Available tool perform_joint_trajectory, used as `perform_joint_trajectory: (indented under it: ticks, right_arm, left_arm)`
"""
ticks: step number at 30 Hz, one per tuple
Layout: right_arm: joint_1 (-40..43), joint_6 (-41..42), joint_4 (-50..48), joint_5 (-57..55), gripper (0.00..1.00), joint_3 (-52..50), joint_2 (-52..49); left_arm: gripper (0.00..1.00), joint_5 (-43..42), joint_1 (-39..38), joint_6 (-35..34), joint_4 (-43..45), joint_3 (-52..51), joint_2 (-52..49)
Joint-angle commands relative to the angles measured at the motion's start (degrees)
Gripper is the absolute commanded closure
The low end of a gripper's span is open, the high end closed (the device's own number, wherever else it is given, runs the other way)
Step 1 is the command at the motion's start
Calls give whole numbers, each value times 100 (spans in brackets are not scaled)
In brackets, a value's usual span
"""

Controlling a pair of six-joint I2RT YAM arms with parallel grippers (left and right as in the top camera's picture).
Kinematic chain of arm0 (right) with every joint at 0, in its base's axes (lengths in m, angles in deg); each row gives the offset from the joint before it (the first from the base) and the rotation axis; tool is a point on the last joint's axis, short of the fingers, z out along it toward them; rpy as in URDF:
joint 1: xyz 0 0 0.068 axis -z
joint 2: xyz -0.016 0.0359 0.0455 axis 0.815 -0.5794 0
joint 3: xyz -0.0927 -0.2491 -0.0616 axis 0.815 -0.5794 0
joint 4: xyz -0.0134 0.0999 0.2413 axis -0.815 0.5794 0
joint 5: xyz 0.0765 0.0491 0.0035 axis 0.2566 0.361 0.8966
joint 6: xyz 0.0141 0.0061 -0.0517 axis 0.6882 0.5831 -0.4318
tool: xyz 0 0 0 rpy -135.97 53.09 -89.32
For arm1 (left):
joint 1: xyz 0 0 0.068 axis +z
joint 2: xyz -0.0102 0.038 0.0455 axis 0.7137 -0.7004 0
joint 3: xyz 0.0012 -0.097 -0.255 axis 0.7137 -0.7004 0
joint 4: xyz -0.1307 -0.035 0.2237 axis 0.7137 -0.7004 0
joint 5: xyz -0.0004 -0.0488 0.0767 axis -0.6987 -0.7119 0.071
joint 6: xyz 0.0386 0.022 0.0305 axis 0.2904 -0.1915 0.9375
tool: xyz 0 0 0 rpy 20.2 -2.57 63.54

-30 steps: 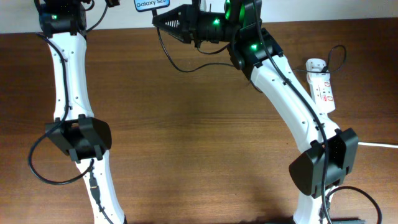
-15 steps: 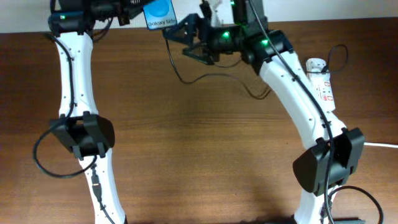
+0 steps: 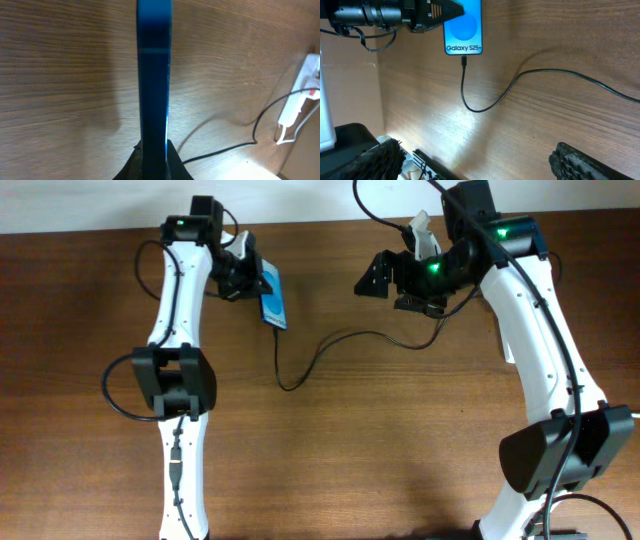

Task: Plug charger to phone and switch on socket
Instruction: 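Lower the connected phone onto the table with the left gripper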

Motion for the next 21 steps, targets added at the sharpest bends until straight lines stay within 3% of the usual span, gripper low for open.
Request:
perform_joint_trajectory:
  ticks: [1,5,7,12,21]
  right_arm:
    - [-2,-120,9,-52,2,26,122]
    - [-20,-120,48,-50,2,26,122]
    - [-46,-120,48,-50,2,26,122]
    - [-48,-225,120,-48,2,26,122]
    - [-50,-356,188,-72,2,26,122]
  left_arm:
    - [99,267,332,236,-120,72,-229]
    - [100,162,354,507,-243,68,-490]
    - [100,-466,264,1010,-387,68,-656]
    - [100,481,2,1137,-551,68,-944]
    - [92,407,59,1137,-522,68,-1163]
